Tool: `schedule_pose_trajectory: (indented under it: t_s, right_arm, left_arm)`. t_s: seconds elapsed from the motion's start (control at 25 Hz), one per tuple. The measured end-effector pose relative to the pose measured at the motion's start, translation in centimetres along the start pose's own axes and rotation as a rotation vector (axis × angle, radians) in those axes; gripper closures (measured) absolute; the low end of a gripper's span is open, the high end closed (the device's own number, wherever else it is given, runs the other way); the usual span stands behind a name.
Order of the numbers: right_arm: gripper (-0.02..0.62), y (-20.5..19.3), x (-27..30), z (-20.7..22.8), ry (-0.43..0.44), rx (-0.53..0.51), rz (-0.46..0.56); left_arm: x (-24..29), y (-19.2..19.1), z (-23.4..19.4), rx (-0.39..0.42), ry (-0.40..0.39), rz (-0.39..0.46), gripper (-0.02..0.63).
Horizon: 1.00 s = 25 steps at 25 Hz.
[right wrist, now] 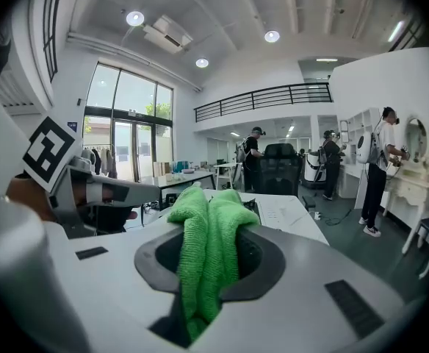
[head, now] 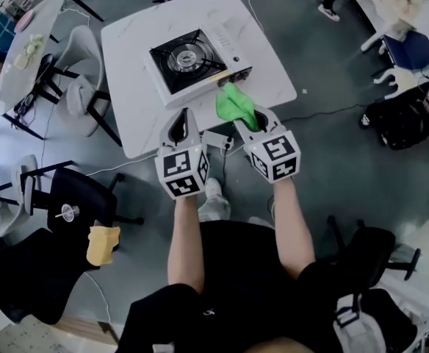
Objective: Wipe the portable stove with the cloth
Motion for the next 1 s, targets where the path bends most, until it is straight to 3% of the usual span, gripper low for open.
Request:
schedule_pose_trajectory:
  t_s: [0.24, 0.68, 1.0]
  right_arm:
    - [0.531, 2.1, 3.5, 0.7, -0.013, -0.017, -0.004]
    - [0.531, 4.2, 4.9, 4.3, -0.114, -0.031, 0.008]
    - [0.531, 6.3, 7.9, 8.2, -0.094, -0.043, 0.046]
  left_arm:
    - [3.5, 2.1, -2.4, -0.057, -0.035, 0.038, 0.611]
    - [7.0, 4.8, -2.3, -0.054, -0.098, 0.079, 0.611]
    - [10.3, 7.7, -3.0, -0.046, -0.044, 0.121, 0.611]
Point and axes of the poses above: the fingertips, and each gripper's own axes: x forward along the fingers, z to its right, y out of its top, the point moved 8 cm from there along -x, backward along the fingers, and after that the axes turned 6 degrees about -x, right-handed, at the moved point
